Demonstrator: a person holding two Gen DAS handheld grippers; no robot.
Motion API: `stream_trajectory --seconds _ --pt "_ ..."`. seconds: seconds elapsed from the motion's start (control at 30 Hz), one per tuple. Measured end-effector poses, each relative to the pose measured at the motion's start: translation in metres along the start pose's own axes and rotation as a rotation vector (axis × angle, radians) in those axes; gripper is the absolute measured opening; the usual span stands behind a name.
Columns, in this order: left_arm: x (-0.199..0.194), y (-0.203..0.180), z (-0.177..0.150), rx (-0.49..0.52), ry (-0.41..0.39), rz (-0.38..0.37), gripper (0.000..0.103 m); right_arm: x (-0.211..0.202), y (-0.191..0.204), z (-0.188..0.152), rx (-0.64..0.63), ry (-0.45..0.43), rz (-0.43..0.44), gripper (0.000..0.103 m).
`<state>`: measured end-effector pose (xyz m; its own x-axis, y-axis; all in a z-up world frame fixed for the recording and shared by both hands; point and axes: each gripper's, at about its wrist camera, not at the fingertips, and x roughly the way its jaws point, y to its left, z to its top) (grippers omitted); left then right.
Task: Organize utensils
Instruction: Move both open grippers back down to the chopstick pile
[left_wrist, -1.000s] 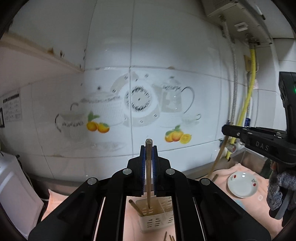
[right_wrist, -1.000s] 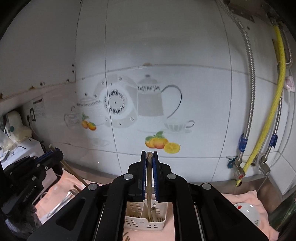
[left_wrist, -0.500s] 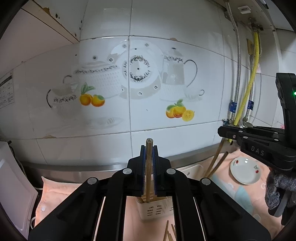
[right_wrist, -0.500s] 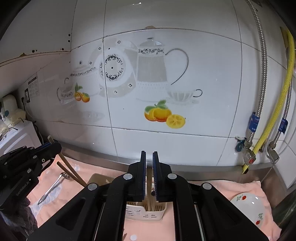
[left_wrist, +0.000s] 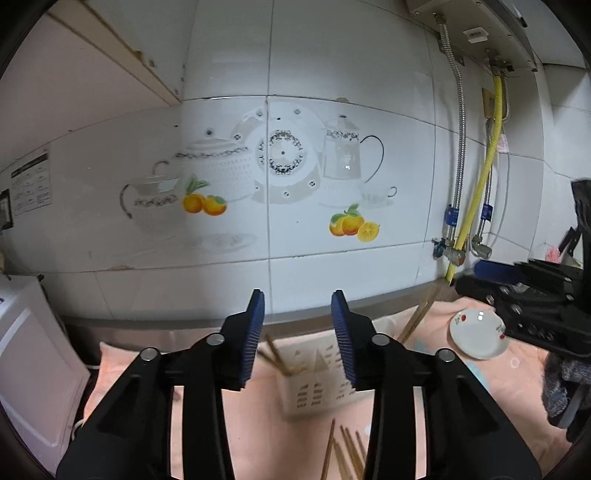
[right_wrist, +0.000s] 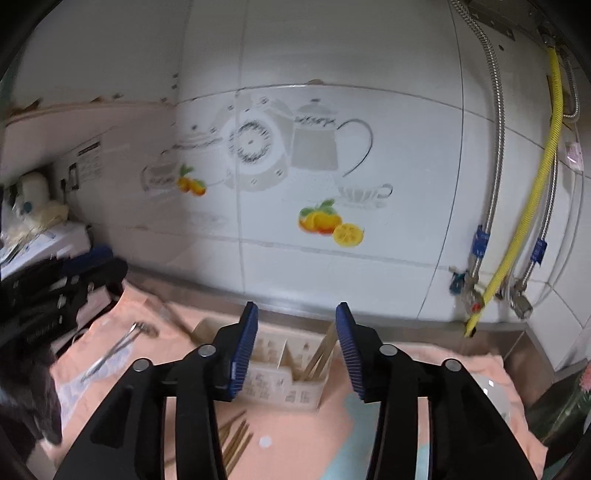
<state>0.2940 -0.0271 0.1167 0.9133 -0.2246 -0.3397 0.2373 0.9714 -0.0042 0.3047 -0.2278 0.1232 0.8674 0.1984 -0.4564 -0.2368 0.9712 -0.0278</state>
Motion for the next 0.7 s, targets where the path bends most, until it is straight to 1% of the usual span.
stream_trajectory --seconds 0.07,0.13,0.17,0.27,0.33,0.4,0.57,0.63,0.7 --pt "-0.009 0.004 -0.008 -0.008 0.015 -0.005 0.046 -0.011 0.005 -0.016 0.004 0.008 0.013 0.054" --pt "-0.019 0.008 -0.019 -0.014 0.029 0.000 0.051 -0.020 0.010 -0.033 0.019 0.023 0.031 0.057" --pt "-0.023 0.009 -0.023 -0.014 0.032 0.000 0.055 -0.025 0.014 -0.048 0.025 0.035 0.034 0.061" --pt "-0.036 0.013 -0.042 -0.016 0.048 -0.002 0.066 -0.035 0.025 -0.082 0.029 0.063 0.043 0.068" --pt "-0.043 0.017 -0.057 -0.022 0.063 0.000 0.070 -0.038 0.033 -0.109 0.041 0.109 0.061 0.068" --pt "-0.049 0.021 -0.071 -0.033 0.082 0.013 0.077 -0.040 0.042 -0.134 0.046 0.147 0.069 0.068" --pt "-0.058 0.037 -0.102 -0.084 0.129 0.015 0.079 -0.045 0.069 -0.203 0.052 0.236 0.052 0.068" --pt "-0.061 0.041 -0.114 -0.095 0.138 0.028 0.079 -0.044 0.082 -0.228 0.052 0.273 0.043 0.068" --pt "-0.062 0.044 -0.125 -0.100 0.152 0.032 0.080 -0.043 0.092 -0.245 0.035 0.301 0.036 0.068"
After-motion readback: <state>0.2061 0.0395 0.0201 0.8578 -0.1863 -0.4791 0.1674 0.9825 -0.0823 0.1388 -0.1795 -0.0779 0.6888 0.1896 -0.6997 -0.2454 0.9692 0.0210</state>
